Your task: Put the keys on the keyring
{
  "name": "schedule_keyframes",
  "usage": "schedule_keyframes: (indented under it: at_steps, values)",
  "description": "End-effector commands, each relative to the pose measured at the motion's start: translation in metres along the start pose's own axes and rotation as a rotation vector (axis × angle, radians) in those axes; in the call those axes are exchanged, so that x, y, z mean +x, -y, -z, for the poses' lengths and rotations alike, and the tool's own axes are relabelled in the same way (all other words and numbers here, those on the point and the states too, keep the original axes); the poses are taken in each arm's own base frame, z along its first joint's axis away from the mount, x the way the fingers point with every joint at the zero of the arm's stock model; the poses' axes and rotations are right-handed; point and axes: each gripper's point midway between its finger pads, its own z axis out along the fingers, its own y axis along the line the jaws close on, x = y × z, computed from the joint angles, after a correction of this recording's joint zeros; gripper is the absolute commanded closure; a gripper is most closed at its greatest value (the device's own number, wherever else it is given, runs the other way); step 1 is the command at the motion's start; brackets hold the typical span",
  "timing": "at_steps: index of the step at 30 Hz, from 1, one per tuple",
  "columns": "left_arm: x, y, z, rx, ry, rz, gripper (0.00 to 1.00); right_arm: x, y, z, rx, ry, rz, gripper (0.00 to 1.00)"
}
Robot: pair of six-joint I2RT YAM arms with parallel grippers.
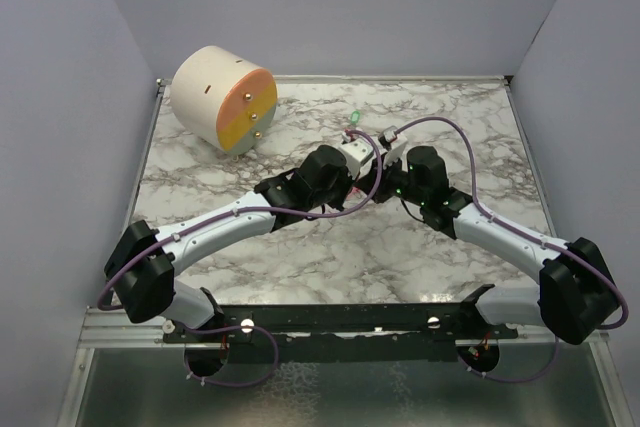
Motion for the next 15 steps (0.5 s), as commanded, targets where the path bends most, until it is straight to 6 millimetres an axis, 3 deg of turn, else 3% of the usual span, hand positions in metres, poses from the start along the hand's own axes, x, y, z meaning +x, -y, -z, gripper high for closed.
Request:
schedule_keyframes:
  at_steps: [1,5,8,15]
  values:
    - [-0.015,0.000,0.002,-0.016,0.026,0.000,0.97,-0.017,0.001,-0.003,0.025,0.040,0.009,0.99]
    - [-0.023,-0.019,0.007,-0.130,0.050,0.026,0.60,-0.019,0.003,-0.002,0.047,0.041,-0.017,0.99]
    - [-0.032,-0.036,0.016,-0.233,0.085,0.049,0.42,-0.019,0.006,-0.003,0.068,0.035,-0.046,0.99]
    - [-0.050,-0.055,0.045,-0.328,0.209,0.123,0.39,-0.018,0.013,-0.007,0.128,0.013,-0.134,0.99]
